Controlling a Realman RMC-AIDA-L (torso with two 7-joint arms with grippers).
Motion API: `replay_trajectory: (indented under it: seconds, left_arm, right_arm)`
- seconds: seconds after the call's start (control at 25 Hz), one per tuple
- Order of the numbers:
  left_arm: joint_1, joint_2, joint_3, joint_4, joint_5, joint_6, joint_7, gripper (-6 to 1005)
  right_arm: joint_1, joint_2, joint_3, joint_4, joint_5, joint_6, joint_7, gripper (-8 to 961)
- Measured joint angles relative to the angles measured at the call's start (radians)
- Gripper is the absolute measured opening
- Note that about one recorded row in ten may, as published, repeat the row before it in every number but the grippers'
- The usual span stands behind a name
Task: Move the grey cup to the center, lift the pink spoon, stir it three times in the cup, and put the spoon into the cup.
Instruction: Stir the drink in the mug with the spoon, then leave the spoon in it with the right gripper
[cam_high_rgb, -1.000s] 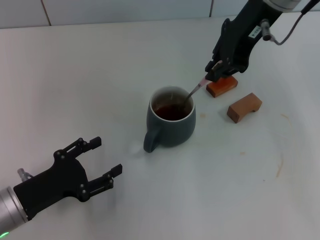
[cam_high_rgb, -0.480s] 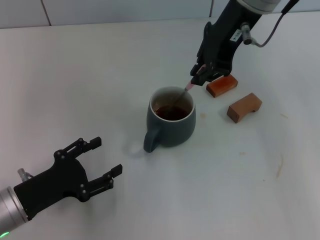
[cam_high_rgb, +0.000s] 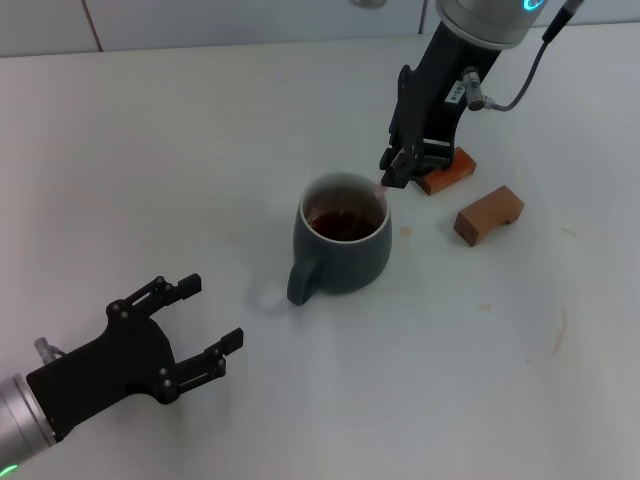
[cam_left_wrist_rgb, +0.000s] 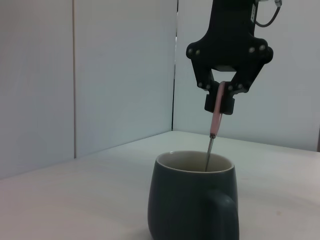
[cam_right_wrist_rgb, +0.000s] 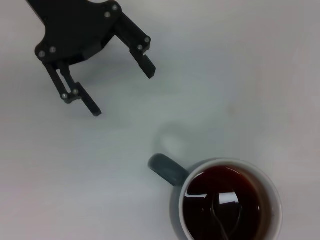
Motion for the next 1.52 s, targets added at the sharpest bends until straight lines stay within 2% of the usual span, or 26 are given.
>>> replay_trajectory:
  seconds: [0.44,0.84,1.2,1.52]
  left_arm:
    - [0.003,-0.002,-0.003,0.000,0.000,0.000,0.002,813]
    - [0.002,-0.001,-0.003,0.000,0.000,0.000,0.002,813]
    - [0.000,0.000,-0.003,0.002,0.000,-0.002,0.000,813]
    - [-0.001,0.000,-0.003,0.002,0.000,-0.003,0.000,813]
  right_arm:
    - [0.029,0.014,-0.018,0.014,-0.043,0.066,0.014,116]
    - [0.048,0.016,-0.017,-0.001,-0.062,-0.023,0.022,116]
    - [0.062,0.024,-0.020,-0.003,-0.048,0.031,0.017,115]
    - [0.066,0.024,-0.022,-0.001,-0.114,0.016,0.034,118]
